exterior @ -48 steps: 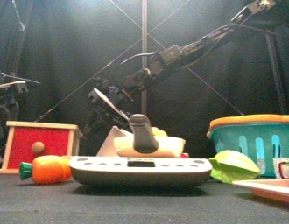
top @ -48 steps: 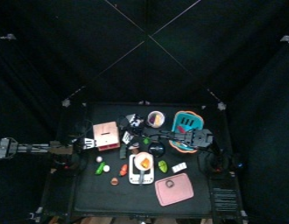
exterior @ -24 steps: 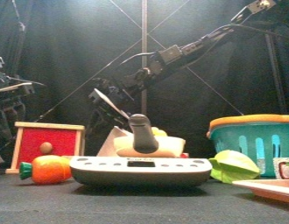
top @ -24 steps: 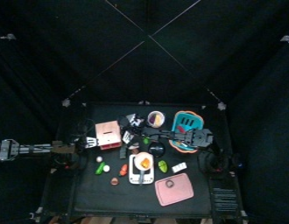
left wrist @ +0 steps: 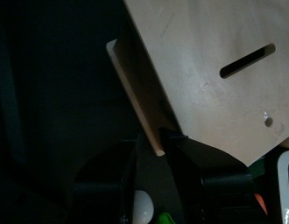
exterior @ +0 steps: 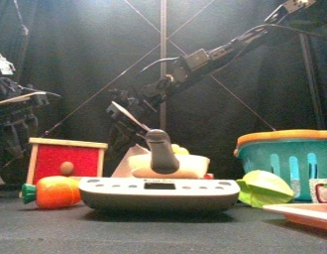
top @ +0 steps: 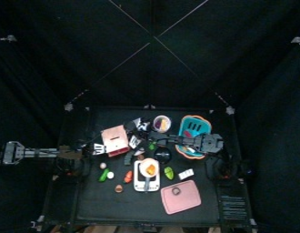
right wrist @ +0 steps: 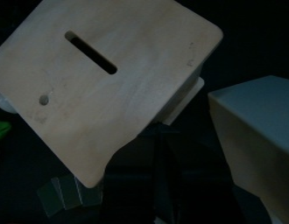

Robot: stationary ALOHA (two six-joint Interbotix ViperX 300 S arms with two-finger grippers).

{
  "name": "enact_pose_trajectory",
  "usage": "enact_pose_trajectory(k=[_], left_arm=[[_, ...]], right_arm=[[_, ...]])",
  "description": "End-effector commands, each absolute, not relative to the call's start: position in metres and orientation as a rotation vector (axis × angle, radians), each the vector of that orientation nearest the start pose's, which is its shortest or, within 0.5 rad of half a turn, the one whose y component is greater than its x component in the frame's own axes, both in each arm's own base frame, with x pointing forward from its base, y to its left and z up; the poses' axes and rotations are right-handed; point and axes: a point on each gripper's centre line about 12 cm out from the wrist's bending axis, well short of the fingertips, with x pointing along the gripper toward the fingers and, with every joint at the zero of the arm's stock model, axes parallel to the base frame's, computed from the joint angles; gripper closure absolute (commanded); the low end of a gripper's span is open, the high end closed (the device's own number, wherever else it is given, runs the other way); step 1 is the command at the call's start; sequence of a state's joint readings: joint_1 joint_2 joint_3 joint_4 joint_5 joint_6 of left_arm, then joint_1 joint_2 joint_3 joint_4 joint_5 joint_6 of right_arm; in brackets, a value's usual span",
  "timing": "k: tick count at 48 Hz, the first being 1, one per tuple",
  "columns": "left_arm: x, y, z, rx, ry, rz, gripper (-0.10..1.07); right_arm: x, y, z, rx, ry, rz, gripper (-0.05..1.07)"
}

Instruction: Straighten drawer

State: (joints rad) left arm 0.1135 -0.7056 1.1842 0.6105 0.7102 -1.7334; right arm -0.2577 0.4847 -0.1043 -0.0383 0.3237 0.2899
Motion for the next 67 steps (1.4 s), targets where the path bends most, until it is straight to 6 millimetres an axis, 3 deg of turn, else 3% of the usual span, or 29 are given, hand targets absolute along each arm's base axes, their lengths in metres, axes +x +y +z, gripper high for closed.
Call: enact_pose_trajectory(k=[1, 18, 37, 67], left_arm=[[0.180, 0.058, 0.171, -0.951, 0.632, 0.971, 0.27], [0.183, 0.057, 0.169, -0.949, 0.646, 0.973, 0.27], [0.194, 0.050, 0.172, -0.938, 0.662, 0.941, 0.27], [0.215, 0.043, 0.174, -0.933, 0.682, 0.890, 0.27]], right_arm=[[0.545, -0.106, 0.224, 0.310, 0.582, -0.272, 0.62], [0.543, -0.077, 0.223, 0.300, 0.601, -0.225, 0.62], [0.534, -0.058, 0.229, 0.307, 0.605, -0.194, 0.62], [0.526, -0.059, 0.231, 0.308, 0.592, -0.197, 0.62]])
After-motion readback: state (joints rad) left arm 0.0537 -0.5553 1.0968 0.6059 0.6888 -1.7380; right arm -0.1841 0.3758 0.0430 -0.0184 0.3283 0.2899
